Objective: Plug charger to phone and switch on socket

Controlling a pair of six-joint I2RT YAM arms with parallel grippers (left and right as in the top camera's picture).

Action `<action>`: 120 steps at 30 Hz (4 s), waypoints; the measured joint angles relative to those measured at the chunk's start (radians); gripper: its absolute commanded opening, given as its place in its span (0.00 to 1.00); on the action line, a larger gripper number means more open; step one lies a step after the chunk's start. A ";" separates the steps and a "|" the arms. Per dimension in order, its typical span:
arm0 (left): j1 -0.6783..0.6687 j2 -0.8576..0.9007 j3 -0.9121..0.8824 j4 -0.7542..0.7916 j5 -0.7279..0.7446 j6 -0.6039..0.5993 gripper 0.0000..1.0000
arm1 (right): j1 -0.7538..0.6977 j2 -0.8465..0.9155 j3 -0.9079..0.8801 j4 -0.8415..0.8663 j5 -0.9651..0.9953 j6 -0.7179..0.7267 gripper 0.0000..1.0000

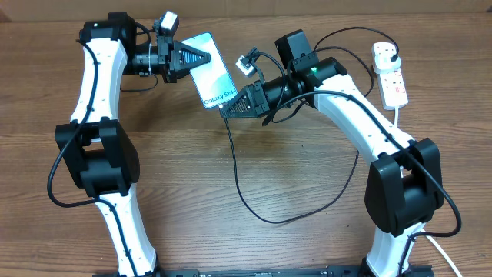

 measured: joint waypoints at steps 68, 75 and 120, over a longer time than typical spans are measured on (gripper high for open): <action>0.001 0.000 0.000 -0.019 0.003 0.016 0.04 | -0.010 0.000 0.000 -0.018 -0.004 0.001 0.04; 0.002 0.000 0.000 -0.019 0.003 0.016 0.04 | -0.031 0.000 0.000 -0.021 -0.019 0.001 0.04; 0.002 0.000 0.000 -0.015 0.019 0.019 0.04 | -0.026 0.034 0.000 0.005 -0.085 0.001 0.04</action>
